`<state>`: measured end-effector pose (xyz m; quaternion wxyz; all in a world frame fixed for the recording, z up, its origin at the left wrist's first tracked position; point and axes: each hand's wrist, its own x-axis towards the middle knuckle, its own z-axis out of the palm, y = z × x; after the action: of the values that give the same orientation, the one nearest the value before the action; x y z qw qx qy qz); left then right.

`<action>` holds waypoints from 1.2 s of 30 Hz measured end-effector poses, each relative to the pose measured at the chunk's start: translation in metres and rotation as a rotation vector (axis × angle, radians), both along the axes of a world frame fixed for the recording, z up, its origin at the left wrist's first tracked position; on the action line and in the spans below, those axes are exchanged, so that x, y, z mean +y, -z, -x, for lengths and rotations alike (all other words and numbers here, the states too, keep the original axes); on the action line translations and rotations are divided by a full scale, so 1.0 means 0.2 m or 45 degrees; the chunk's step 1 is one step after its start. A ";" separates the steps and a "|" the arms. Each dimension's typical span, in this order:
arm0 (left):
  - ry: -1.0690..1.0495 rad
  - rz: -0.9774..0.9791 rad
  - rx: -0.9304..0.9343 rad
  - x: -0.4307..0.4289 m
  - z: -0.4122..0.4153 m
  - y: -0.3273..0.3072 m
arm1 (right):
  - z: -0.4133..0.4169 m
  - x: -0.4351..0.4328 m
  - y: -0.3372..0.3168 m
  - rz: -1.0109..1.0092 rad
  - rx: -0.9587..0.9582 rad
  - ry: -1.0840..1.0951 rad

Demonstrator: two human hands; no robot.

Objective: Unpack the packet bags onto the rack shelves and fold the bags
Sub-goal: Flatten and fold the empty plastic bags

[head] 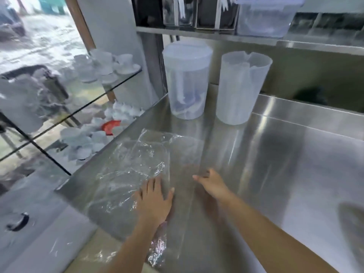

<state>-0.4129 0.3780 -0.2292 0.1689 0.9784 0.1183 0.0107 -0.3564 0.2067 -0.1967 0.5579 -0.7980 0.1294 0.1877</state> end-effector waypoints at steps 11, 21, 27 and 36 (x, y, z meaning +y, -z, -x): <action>-0.213 1.240 -0.190 -0.20 -0.03 -0.05 | 0.07 0.16 0.03 0.041 0.069 -0.056; -0.199 0.681 -0.553 -0.31 -0.14 -0.22 | 0.11 -0.25 0.01 -0.137 0.136 0.070; -0.431 0.601 -0.128 -0.30 -0.28 -0.28 | 0.19 -0.57 0.01 -0.223 0.175 0.147; -0.082 0.868 0.182 -0.47 -0.36 -0.14 | 0.35 -0.87 -0.04 -0.256 0.214 0.207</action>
<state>-0.3410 0.2836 -0.2015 0.4769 0.8598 0.1575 -0.0926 -0.4263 0.0334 -0.1883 0.6355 -0.7065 0.2204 0.2199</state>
